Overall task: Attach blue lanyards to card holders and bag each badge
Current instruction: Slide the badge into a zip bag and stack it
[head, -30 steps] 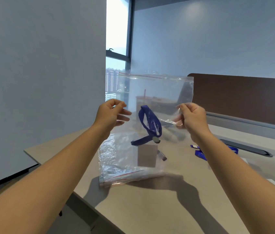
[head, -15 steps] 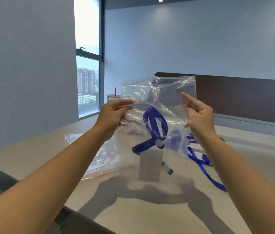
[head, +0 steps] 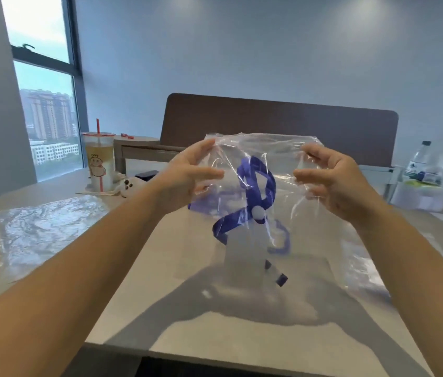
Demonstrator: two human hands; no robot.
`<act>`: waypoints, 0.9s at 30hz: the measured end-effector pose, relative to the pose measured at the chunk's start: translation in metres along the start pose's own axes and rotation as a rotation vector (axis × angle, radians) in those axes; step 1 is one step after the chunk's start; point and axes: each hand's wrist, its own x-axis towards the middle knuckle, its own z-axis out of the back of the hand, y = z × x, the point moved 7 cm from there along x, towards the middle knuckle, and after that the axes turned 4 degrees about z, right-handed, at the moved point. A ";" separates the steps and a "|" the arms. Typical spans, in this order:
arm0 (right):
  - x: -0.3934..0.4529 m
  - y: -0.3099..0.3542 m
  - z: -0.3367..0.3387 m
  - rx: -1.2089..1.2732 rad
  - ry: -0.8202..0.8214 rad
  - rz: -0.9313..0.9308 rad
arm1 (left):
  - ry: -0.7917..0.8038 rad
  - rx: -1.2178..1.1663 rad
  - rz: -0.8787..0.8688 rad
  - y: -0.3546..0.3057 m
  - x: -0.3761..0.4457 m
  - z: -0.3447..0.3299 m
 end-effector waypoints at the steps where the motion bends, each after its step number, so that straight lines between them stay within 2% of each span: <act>1: -0.004 -0.001 0.015 -0.015 -0.021 -0.010 | 0.023 -0.002 0.009 0.004 0.004 -0.013; 7: -0.022 -0.040 0.118 -0.051 -0.211 -0.127 | 0.196 -0.033 0.077 0.035 0.037 -0.112; 12: -0.034 -0.062 0.187 -0.123 -0.308 -0.157 | 0.336 0.019 0.117 0.058 0.066 -0.186; 17: -0.037 -0.065 0.234 -0.304 -0.345 -0.091 | 0.386 0.123 0.036 0.072 0.100 -0.234; 20: -0.031 -0.078 0.253 -0.439 -0.370 -0.069 | 0.401 0.264 -0.061 0.077 0.116 -0.255; 22: -0.026 -0.094 0.263 -0.468 -0.379 -0.099 | 0.409 0.356 -0.108 0.086 0.127 -0.266; 27: -0.012 -0.138 0.284 -0.512 -0.359 -0.218 | 0.465 0.400 -0.066 0.120 0.160 -0.289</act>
